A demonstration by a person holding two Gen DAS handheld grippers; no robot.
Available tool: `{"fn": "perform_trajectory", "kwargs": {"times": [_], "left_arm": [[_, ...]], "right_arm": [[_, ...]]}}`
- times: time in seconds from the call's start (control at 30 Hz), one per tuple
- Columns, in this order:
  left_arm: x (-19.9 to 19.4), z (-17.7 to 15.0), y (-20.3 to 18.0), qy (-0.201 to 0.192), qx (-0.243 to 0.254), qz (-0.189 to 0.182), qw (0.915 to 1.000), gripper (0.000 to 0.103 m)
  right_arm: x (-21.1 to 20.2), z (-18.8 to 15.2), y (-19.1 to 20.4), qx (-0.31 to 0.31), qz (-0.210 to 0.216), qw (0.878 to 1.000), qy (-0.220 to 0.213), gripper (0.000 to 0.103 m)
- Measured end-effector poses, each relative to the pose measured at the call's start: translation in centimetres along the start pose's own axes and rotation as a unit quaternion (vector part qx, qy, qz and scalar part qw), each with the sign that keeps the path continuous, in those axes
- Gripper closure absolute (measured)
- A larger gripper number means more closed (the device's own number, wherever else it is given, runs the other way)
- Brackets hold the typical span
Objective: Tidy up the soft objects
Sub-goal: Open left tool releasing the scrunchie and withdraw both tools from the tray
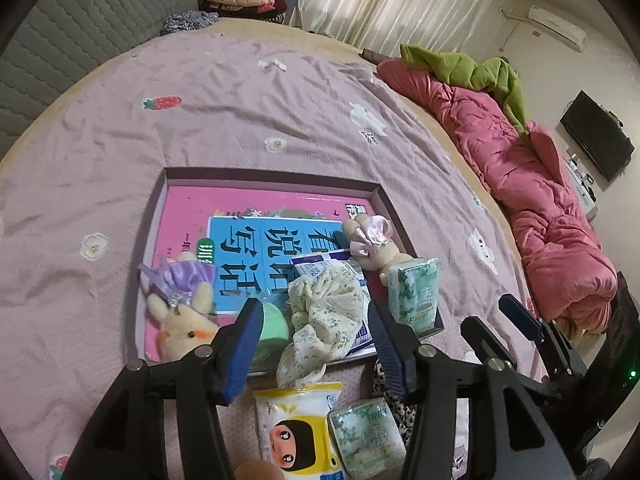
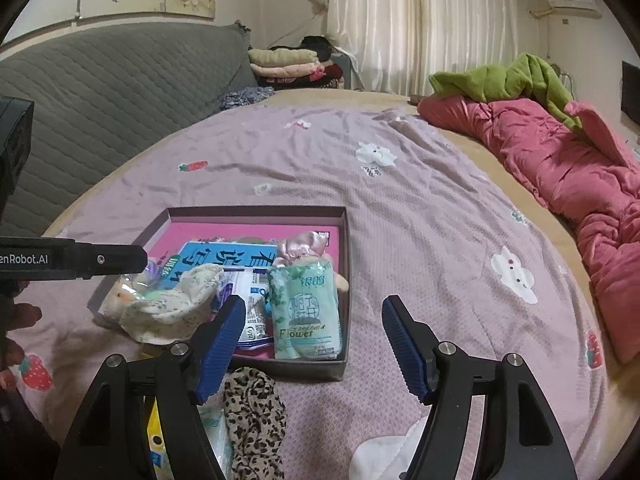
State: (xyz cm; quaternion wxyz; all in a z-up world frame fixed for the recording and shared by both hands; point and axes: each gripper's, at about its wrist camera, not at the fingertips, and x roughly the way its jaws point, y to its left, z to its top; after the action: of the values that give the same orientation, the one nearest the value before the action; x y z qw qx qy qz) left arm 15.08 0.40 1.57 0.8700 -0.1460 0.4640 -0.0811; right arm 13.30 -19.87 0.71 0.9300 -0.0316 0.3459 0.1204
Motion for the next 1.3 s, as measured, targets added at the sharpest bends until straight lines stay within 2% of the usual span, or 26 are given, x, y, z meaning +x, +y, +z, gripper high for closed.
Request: {"fn": "perform_trajectory", "kwargs": {"times": [0.13, 0.6, 1.0, 1.3], "left_arm": [[-1.3, -0.1, 0.2, -0.01, 0.0, 0.004, 0.9999, 0.044], [-5.1, -1.1, 0.7, -0.033, -0.003, 0.008, 0.9994, 0.044], [-6.7, -3.6, 3.0, -0.027, -0.02, 0.019, 0.9993, 0.043], [-6.7, -6.0, 3.5, -0.013, -0.013, 0.028, 0.9994, 0.043]], "right_arm": [[-0.9, 0.1, 0.3, -0.005, -0.001, 1.0, -0.006, 0.03], [-4.6, 0.5, 0.9, -0.015, -0.004, 0.999, -0.03, 0.03], [-6.6, -0.4, 1.1, -0.017, -0.006, 0.999, -0.035, 0.03], [-7.2, -2.0, 0.7, -0.015, -0.002, 1.0, -0.022, 0.03]]}}
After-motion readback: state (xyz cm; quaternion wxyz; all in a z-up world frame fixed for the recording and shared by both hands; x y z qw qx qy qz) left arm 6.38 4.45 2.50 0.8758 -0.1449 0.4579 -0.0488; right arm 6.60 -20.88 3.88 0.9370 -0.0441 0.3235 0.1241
